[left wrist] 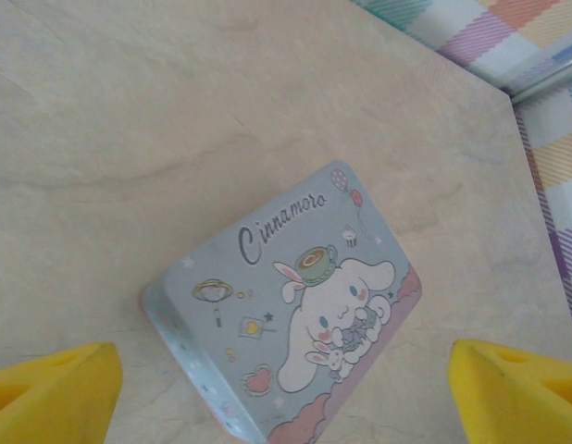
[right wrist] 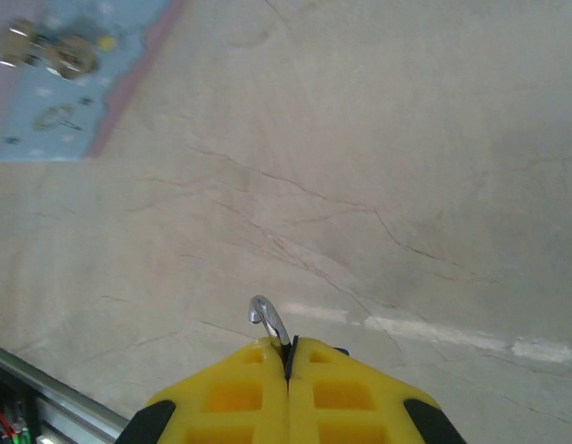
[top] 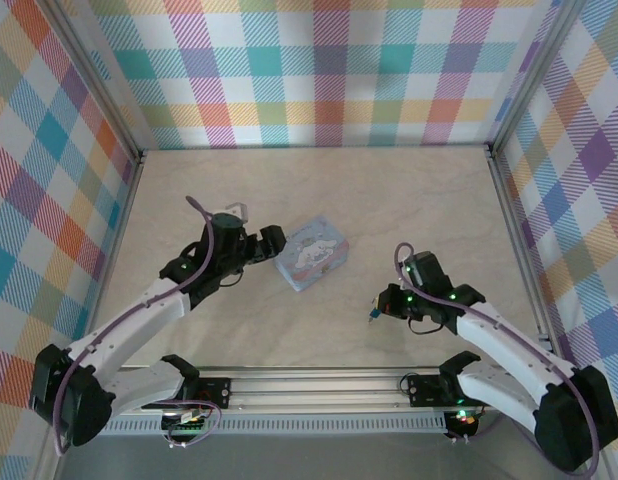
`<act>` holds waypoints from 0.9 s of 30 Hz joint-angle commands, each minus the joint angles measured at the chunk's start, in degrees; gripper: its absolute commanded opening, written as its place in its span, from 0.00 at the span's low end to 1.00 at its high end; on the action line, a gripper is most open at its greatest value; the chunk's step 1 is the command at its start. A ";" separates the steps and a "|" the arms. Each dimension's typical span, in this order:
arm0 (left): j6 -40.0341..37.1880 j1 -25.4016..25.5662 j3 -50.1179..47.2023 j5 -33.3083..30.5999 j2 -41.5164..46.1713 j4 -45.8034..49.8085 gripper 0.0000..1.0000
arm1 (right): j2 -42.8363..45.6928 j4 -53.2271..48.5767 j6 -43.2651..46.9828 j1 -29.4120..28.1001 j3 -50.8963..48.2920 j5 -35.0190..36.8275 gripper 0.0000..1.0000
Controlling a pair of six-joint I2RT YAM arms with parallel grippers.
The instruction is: Unlock a padlock with a key
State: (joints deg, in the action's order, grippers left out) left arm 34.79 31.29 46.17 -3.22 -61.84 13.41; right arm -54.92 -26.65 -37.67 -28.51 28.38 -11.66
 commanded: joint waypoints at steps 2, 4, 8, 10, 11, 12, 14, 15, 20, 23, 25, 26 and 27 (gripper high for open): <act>-1.88 -0.79 -1.24 -4.67 3.01 3.67 0.91 | -4.13 3.56 0.37 0.13 -0.25 -1.32 0.03; -2.03 -0.79 -1.19 -4.89 3.68 4.89 0.91 | -6.30 5.46 0.49 0.06 -0.45 -1.35 0.04; -2.18 -0.79 -1.54 -5.60 4.85 6.44 0.91 | -10.72 8.75 0.98 0.10 -0.36 -1.47 0.04; -2.09 -0.88 -1.94 -6.07 5.40 6.79 0.91 | -12.70 9.80 1.41 0.11 -0.11 -1.78 0.04; -2.09 -0.89 -2.07 -6.33 5.72 6.99 0.91 | -13.59 10.30 1.46 0.12 -0.02 -1.78 0.04; -2.13 -0.88 -2.18 -6.45 5.95 7.07 0.91 | -14.30 10.80 1.50 0.06 0.04 -1.83 0.05; -2.10 -0.88 -2.37 -6.84 6.35 7.33 0.91 | -15.07 11.89 1.46 0.12 -0.14 -1.81 0.06; -2.14 -0.88 -2.38 -7.05 6.56 7.48 0.91 | -15.41 12.59 1.47 0.13 -0.33 -1.85 0.07; -2.60 -0.97 -2.23 -7.51 6.77 7.77 0.91 | -17.34 13.17 2.29 0.11 0.39 -1.28 0.14; -2.79 -0.99 -1.90 -8.08 6.80 8.16 0.91 | -17.07 12.45 2.62 0.08 0.99 -0.04 0.20; -2.93 -0.97 -1.67 -8.43 6.96 8.41 0.91 | -15.77 11.79 2.69 0.12 1.23 1.37 0.25; -3.05 -0.97 -1.63 -8.68 7.04 8.53 0.91 | -15.07 11.43 2.90 0.12 1.57 1.90 0.27; -3.15 -0.97 -1.45 -9.01 7.17 8.73 0.92 | -14.18 10.71 3.23 0.19 2.06 2.61 0.28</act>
State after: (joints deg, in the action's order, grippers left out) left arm 33.10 30.96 44.69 -10.44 -55.96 20.69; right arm -71.46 -14.66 -35.75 -28.51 28.29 -11.29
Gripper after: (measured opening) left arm 0.914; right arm 0.273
